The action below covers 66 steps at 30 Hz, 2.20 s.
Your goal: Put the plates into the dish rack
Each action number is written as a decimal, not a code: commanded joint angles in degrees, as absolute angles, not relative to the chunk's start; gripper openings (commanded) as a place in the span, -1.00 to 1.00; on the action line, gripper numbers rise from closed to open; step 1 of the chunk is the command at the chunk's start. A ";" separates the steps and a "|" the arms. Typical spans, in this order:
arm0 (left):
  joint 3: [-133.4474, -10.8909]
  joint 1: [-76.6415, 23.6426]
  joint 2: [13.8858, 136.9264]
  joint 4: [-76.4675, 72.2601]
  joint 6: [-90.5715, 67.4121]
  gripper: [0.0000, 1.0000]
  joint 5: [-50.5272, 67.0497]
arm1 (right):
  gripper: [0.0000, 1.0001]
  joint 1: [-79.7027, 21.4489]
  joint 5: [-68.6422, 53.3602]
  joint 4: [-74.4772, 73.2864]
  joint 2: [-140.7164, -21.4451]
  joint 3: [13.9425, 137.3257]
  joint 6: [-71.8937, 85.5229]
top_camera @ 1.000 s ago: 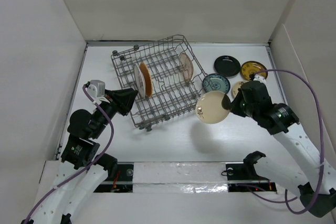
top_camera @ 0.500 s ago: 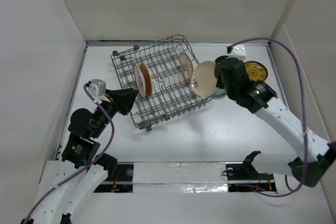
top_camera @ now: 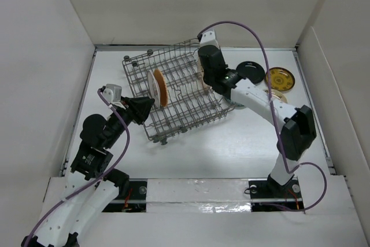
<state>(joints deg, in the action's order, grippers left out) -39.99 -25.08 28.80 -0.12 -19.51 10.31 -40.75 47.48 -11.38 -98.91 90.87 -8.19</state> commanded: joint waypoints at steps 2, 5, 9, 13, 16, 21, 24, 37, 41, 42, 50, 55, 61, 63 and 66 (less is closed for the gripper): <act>-40.78 -25.40 29.71 -2.20 -18.81 -0.52 10.63 | -1.00 -43.42 54.22 0.60 -103.88 95.97 -18.44; -40.78 -25.40 29.79 -2.20 -18.72 -0.52 10.37 | -1.00 -44.73 56.06 2.20 -107.21 97.64 -20.47; -40.78 -25.40 30.15 -2.02 -18.72 -0.52 10.54 | -1.00 -44.74 56.69 3.34 -109.77 98.61 -21.71; -40.87 -25.40 30.41 -2.02 -18.72 -0.52 10.37 | -1.00 -44.74 58.18 2.20 -111.97 98.97 -20.92; -40.78 -25.40 30.59 -2.02 -18.72 -0.52 10.72 | -1.00 -44.74 58.71 1.41 -113.29 98.52 -20.04; -40.78 -25.40 31.29 -1.93 -18.72 -0.52 10.20 | -1.00 -44.74 59.42 0.97 -114.78 97.65 -18.02; -40.78 -25.40 31.38 -2.20 -18.72 -0.52 10.81 | -1.00 -44.74 58.80 0.18 -115.75 97.73 -16.18; -40.78 -25.40 31.90 -2.81 -18.98 -0.52 11.16 | -1.00 -46.32 60.47 -3.43 -119.79 98.79 -9.93; -40.78 -25.40 32.25 -2.81 -18.81 -0.51 10.20 | -0.53 -46.32 60.30 -3.95 -118.83 98.26 -6.78; -40.87 -25.40 32.43 -2.64 -18.81 -0.51 9.67 | -0.40 -46.32 59.60 -4.39 -118.57 98.44 -6.16; -40.78 -25.40 35.42 -1.41 -18.02 -0.37 9.05 | 0.30 -46.85 45.99 -6.42 -106.19 95.20 4.02; -40.43 -25.40 36.47 -1.58 -17.58 -0.34 8.26 | 0.38 -46.85 37.80 -0.03 -89.32 79.40 10.36; -39.90 -25.40 37.35 -3.07 -16.00 -0.33 11.16 | -1.00 -39.48 33.07 7.29 -69.65 52.62 25.29; -39.99 -24.88 37.97 -3.16 -15.91 -0.33 12.29 | -1.00 -36.05 31.91 6.51 -66.46 47.57 31.77; -39.99 -23.03 39.37 -4.13 -16.17 -0.33 14.68 | -0.94 -27.62 26.74 7.47 -61.62 38.43 38.47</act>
<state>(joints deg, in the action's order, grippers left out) -39.97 -24.08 38.41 -0.80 -16.99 11.86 -32.25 32.08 5.56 -63.86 44.07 27.00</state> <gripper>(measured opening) 0.335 0.026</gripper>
